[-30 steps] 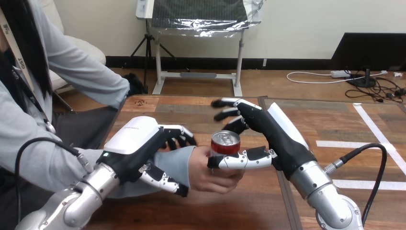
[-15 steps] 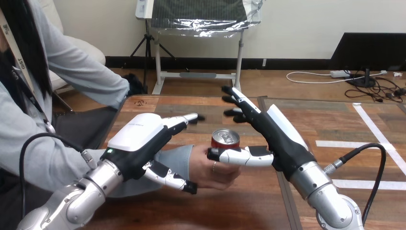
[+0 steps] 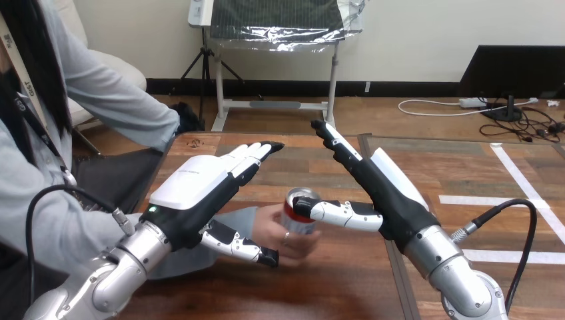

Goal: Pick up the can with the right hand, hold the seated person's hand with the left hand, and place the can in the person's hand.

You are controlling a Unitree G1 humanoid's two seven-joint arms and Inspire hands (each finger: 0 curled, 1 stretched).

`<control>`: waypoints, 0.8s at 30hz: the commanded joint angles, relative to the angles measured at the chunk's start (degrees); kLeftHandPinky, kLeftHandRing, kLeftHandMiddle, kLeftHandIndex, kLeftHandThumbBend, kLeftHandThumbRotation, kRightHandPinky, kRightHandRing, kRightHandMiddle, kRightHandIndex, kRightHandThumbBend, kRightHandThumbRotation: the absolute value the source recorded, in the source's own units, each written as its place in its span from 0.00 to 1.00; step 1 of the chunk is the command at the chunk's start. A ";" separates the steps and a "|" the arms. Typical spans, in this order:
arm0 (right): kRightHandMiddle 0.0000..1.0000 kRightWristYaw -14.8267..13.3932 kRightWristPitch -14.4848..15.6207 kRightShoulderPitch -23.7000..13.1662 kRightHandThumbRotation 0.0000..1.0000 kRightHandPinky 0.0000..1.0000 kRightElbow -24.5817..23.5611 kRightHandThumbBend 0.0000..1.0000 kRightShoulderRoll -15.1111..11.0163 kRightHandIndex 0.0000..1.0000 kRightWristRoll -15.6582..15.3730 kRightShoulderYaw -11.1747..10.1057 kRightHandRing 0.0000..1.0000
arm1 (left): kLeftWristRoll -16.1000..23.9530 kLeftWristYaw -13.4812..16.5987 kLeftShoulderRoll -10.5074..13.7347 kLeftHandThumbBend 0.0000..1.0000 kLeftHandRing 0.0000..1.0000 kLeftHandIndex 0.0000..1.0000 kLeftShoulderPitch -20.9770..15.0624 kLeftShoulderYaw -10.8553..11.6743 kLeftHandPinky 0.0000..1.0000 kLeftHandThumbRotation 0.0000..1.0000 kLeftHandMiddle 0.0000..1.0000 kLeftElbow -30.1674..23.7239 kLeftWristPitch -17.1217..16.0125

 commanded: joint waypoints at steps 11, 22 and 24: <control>1.00 0.03 -0.65 -2.66 0.72 1.00 -3.04 1.00 -1.38 1.00 0.63 -0.13 1.00 | -0.11 4.68 0.64 1.00 1.00 1.00 0.13 0.94 0.94 0.50 1.00 -1.52 -2.24; 1.00 -0.75 -2.71 -1.75 0.72 1.00 -3.09 1.00 -1.30 1.00 1.56 -0.54 1.00 | 0.13 8.96 0.46 1.00 1.00 1.00 1.99 1.48 0.93 0.52 1.00 -2.09 -4.16; 1.00 -0.74 -3.14 -1.47 0.72 1.00 -3.22 1.00 -1.24 1.00 1.95 -0.69 1.00 | 0.08 9.64 0.44 1.00 1.00 1.00 2.35 1.57 0.92 0.53 1.00 -2.26 -4.60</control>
